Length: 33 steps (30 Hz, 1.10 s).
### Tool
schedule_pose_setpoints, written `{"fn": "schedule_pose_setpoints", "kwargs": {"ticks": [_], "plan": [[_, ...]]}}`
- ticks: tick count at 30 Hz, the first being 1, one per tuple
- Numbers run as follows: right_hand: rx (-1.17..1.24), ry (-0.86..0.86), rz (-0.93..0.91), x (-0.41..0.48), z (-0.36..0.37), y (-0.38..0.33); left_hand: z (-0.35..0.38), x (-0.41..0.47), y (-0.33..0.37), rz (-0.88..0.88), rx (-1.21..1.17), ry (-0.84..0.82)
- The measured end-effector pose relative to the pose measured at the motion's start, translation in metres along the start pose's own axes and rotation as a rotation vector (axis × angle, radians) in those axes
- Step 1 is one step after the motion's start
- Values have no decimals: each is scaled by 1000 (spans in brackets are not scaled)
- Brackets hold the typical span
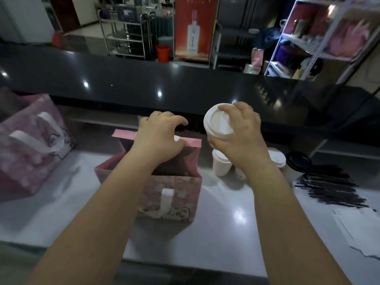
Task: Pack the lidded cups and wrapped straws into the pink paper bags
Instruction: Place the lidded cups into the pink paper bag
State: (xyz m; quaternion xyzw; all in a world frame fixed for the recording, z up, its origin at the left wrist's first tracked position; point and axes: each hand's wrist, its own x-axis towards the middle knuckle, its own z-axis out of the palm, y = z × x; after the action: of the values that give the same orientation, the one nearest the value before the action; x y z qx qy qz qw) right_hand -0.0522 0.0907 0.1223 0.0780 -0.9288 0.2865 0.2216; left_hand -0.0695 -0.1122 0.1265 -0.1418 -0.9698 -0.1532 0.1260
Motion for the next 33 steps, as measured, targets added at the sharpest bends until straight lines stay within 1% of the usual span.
{"fn": "schedule_pose_setpoints", "kwargs": {"ticks": [5, 8, 10, 14, 16, 18, 20, 22, 24, 27, 30, 33], "plan": [[139, 64, 13, 10, 15, -52, -20, -28, -61, 56, -165, -64], [207, 104, 35, 8, 17, -75, -16, -31, -87, 25, -184, -234], [246, 111, 54, 5, 17, -92, -10, -31, -96, 38, -163, -325], [229, 78, 73, -1, 20, -112, -1, -30, -106, 96, -181, -346], [204, 14, 123, -3, 27, -114, 0, -29, -108, 186, -153, -345], [125, -57, 174, -7, 36, -111, 3, -28, -109, 256, -84, -344], [64, -129, 210, -11, 45, -110, 5, -29, -109, 267, -65, -372], [47, -187, 208, -14, 55, -110, 8, -30, -111, 269, -86, -397], [-32, -254, 168, -18, 66, -111, 11, -31, -113, 264, -80, -418], [-228, -370, 127, -26, 72, -107, 14, -32, -116, 258, 0, -430], [-384, -431, 107, -29, 67, -98, 18, -35, -116, 253, 44, -458], [-539, -532, -22, -24, 74, -98, 21, -42, -111, 277, 51, -470]]}}
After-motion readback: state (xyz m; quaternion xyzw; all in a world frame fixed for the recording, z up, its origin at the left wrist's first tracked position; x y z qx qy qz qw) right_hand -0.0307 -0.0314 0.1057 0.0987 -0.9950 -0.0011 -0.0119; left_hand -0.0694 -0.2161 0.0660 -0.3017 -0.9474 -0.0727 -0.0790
